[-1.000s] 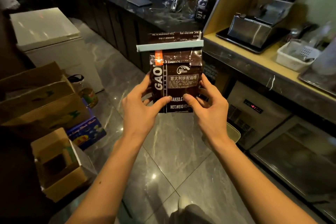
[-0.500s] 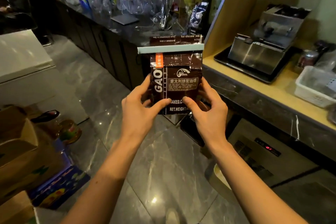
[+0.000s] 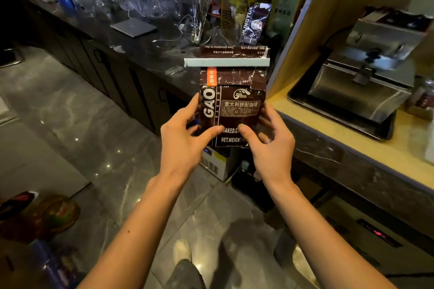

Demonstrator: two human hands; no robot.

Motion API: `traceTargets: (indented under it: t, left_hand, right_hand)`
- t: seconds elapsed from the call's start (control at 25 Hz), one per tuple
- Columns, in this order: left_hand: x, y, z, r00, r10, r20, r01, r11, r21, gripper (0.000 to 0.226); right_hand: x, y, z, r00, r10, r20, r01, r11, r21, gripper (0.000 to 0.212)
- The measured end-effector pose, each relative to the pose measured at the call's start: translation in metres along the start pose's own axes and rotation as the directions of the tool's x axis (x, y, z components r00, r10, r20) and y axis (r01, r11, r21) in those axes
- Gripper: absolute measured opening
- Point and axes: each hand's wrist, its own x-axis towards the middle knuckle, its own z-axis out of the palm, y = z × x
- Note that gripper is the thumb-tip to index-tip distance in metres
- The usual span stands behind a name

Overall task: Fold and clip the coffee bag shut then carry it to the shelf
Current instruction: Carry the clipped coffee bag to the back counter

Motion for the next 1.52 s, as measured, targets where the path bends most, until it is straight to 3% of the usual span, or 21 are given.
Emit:
traceTargets:
  t: [0.2, 0.4, 0.56, 0.88, 1.08, 1.28, 1.52]
  left_hand:
    - [0.118, -0.058, -0.039, 0.998, 0.001, 0.065, 0.000, 1.000, -0.018, 0.084]
    - [0.199, -0.097, -0.032, 0.989, -0.019, 0.144, 0.026, 0.999, -0.045, 0.082]
    - [0.267, -0.122, -0.001, 0.980, -0.025, 0.197, 0.045, 0.994, -0.099, 0.079]
    - [0.394, -0.157, 0.096, 0.951, -0.016, 0.310, 0.026, 0.999, -0.031, 0.078]
    - [0.461, -0.195, 0.138, 0.899, -0.062, 0.433, 0.062, 0.998, 0.013, 0.074]
    - [0.532, -0.253, 0.174, 0.807, -0.091, 0.583, 0.074, 0.996, 0.053, 0.068]
    - [0.587, -0.296, 0.205, 0.743, -0.040, 0.668, 0.025, 0.999, 0.033, 0.072]
  right_hand:
    - [0.082, 0.012, 0.090, 0.998, 0.025, -0.060, -0.027, 0.999, -0.020, 0.063]
    - [0.146, 0.037, 0.129, 0.990, 0.091, -0.113, -0.092, 0.996, -0.011, 0.062]
    - [0.210, 0.072, 0.140, 0.980, 0.121, -0.156, -0.125, 0.992, -0.013, 0.063]
    - [0.343, 0.155, 0.119, 0.950, 0.202, -0.238, -0.208, 0.978, 0.001, 0.073]
    - [0.399, 0.201, 0.125, 0.922, 0.280, -0.269, -0.305, 0.950, -0.059, 0.071]
    - [0.450, 0.243, 0.146, 0.881, 0.312, -0.356, -0.408, 0.882, -0.235, 0.066]
    - [0.493, 0.265, 0.166, 0.834, 0.342, -0.433, -0.500, 0.801, -0.329, 0.067]
